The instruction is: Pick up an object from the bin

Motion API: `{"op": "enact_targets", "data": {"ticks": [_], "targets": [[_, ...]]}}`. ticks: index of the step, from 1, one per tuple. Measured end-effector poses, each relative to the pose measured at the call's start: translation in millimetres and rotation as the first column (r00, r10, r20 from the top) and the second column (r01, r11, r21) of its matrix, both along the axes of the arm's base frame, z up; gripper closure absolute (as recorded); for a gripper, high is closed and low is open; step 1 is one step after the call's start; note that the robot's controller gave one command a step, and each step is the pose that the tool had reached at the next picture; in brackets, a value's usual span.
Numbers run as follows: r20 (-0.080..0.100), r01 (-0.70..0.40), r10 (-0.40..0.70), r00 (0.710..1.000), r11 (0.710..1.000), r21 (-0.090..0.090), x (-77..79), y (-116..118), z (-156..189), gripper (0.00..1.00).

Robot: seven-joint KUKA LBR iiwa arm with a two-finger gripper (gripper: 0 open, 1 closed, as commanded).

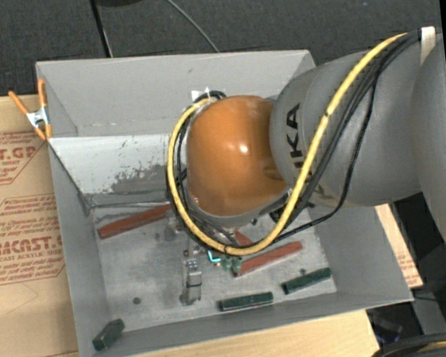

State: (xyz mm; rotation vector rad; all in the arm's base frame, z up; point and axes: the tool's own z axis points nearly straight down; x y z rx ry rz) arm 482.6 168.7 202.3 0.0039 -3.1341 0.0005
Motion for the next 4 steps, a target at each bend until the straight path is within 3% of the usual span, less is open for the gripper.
{"op": "enact_targets", "data": {"ticks": [1, 2, 3, 4], "targets": [[0.008, 0.002, -0.002, 1.000, 1.000, 0.001, 2.0, -1, 4, 0.00], [0.010, -0.053, 0.053, 0.999, 0.999, 0.002, 12.1, -55, -22, 0.00], [0.008, -0.109, 0.109, 0.994, 0.994, -0.001, 45.6, -92, -33, 0.00], [0.011, -0.070, 0.069, 0.998, 0.998, 0.001, 20.8, -111, -85, 0.00]]}}
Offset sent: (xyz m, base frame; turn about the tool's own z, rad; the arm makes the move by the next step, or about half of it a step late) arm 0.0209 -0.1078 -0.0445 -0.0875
